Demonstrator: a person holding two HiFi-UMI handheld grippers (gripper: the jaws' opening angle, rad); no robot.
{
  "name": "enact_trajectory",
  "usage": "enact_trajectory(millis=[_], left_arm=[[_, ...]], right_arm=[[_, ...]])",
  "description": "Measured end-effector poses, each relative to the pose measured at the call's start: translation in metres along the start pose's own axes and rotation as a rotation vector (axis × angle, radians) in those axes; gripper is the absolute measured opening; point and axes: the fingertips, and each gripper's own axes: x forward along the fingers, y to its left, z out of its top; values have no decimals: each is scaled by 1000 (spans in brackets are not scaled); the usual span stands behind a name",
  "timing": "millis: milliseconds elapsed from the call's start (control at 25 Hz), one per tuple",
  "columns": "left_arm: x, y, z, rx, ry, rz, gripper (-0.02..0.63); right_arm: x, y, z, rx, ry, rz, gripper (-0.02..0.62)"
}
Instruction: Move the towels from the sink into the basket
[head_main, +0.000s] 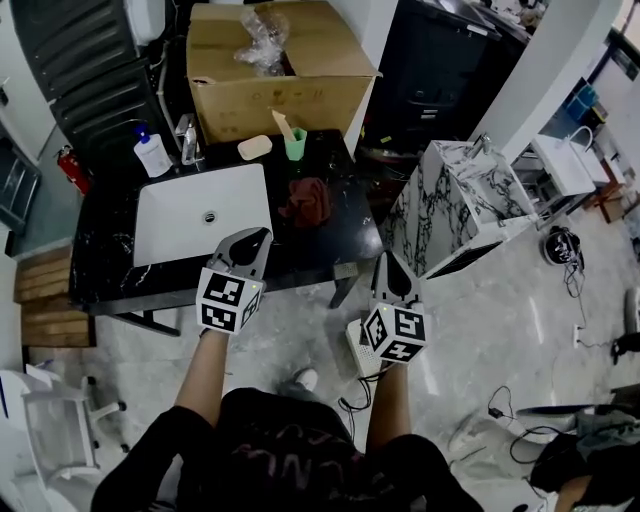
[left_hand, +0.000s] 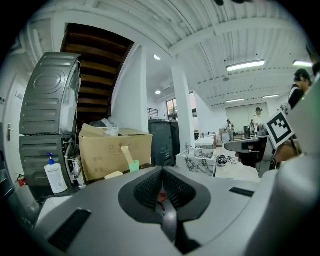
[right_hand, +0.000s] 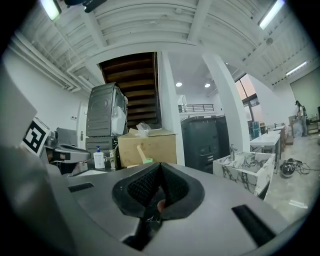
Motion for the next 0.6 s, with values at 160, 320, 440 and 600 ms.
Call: enact_trajectory(millis=[160, 320, 440, 600], left_arm=[[14, 0, 2, -2, 11, 18, 17], [24, -2, 7, 4, 6, 24, 17], [32, -2, 10, 7, 5, 23, 17], [49, 0, 12, 7, 11, 8, 17]], right_arm=[[15, -9, 1, -1, 6, 26, 15], [22, -17, 3, 2, -1, 32, 15], [26, -21, 3, 4, -2, 32, 15], [35, -29, 4, 9, 1, 19, 15]])
